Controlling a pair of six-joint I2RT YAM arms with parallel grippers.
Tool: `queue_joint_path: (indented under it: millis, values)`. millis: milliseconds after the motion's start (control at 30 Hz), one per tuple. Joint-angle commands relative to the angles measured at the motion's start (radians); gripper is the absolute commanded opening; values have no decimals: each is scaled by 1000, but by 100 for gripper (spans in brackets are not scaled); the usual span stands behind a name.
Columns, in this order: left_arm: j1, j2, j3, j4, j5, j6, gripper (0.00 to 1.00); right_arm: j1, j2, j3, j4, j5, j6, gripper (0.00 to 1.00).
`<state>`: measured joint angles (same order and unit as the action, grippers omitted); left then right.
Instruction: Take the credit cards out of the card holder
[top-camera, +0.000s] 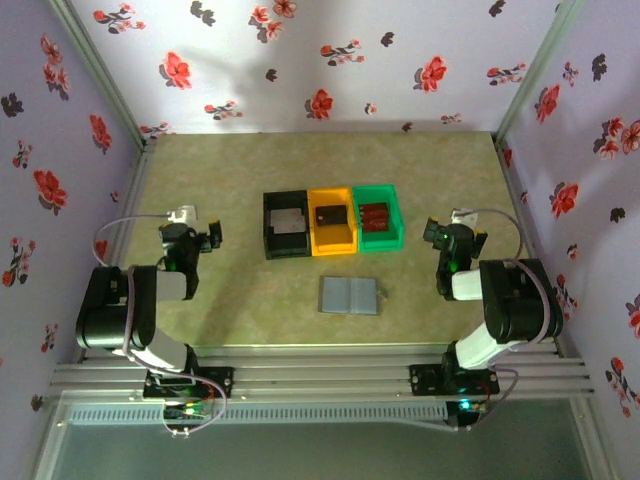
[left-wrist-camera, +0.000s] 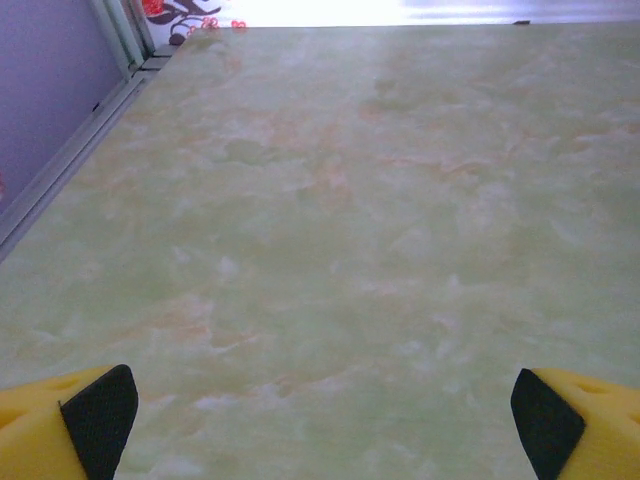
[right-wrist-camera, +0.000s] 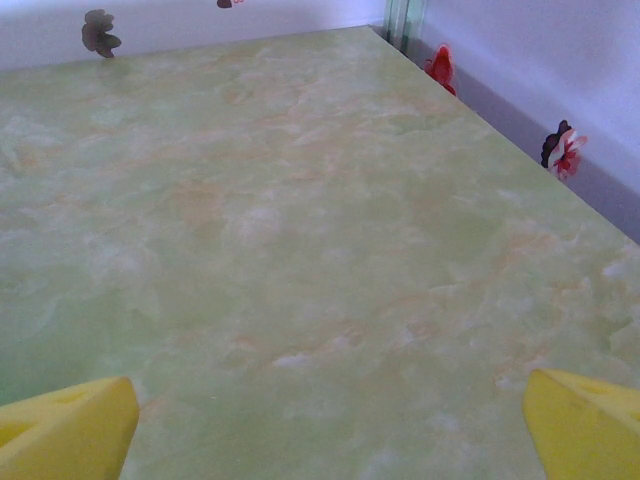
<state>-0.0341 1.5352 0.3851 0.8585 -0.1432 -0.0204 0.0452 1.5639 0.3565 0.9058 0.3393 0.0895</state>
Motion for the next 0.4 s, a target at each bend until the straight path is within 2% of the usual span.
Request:
queue_joint_path:
  millis: [0,367]
  values:
    - [-4,4,-3,47,-25,36,100,-5,-9,15,2,1,20,99]
    - [26,0,12,10,37,20,100,-6,-10,16,3,1,21,99]
